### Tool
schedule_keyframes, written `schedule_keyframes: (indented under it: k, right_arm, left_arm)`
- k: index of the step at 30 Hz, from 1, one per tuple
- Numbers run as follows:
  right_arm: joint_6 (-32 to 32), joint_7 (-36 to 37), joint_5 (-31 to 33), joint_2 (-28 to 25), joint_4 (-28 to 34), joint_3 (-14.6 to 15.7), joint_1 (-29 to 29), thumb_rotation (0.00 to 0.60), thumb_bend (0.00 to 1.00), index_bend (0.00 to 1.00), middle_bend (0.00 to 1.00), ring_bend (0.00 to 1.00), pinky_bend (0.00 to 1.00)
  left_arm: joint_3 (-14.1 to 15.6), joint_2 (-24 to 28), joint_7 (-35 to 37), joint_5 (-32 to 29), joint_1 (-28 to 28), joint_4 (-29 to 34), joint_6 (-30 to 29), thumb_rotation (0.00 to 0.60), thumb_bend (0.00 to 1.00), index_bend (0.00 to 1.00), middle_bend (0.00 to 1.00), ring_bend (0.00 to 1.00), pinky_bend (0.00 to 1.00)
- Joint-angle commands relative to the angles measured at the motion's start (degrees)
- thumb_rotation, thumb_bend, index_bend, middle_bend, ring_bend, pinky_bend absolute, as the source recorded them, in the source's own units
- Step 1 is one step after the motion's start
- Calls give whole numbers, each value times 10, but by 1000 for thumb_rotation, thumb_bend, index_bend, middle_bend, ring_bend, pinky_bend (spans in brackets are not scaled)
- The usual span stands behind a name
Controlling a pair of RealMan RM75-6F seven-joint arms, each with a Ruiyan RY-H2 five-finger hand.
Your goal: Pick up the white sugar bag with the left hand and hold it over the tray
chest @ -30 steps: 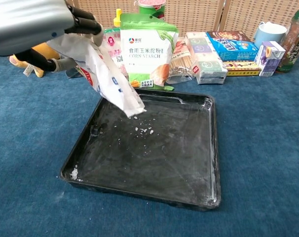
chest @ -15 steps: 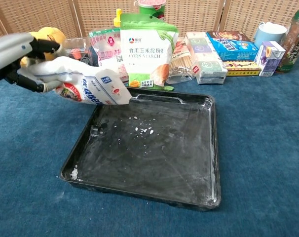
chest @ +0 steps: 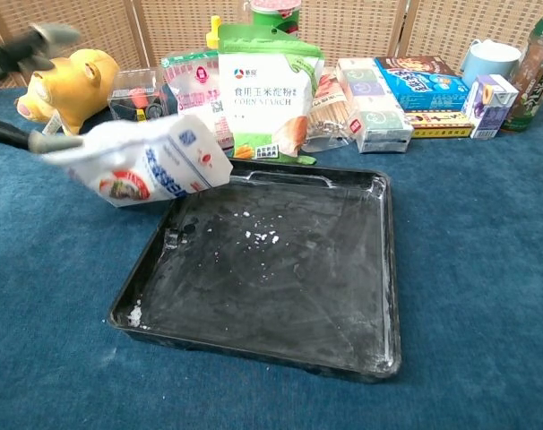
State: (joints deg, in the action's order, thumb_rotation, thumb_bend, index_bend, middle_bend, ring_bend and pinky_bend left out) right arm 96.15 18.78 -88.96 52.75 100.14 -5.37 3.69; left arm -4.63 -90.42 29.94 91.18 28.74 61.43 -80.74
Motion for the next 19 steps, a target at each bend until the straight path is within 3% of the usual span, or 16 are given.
schedule_keyframes:
  k: [1,6,10,16,19]
  right_arm:
    - [1,1,-1,-1,0,0,1,600,92,43,0,0,0]
    - [4,4,0,-2,1,0,2,600,92,43,0,0,0]
    - [6,3,0,-2,0,0,3,600,93,43,0,0,0]
    - [12,0,-4,-2,2,0,5,600,92,43,0,0,0]
    - [15,-2,-7,-3,3,1,6,600,93,43,0,0,0]
  left_arm:
    - [11,32,31,22,-23,23,-44,447,62,12,0,0,73]
    - [16,77,49,35,-62,46,-119,444,61,13,0,0,74]
    - [18,116,4,15,-96,71,-135,471,61,15,0,0,66]
    - [45,207,-102,-36,-147,176,-101,563,62,15,0,0,38]
    - [56,261,-155,-70,-160,257,-66,564,62,14,0,0,36]
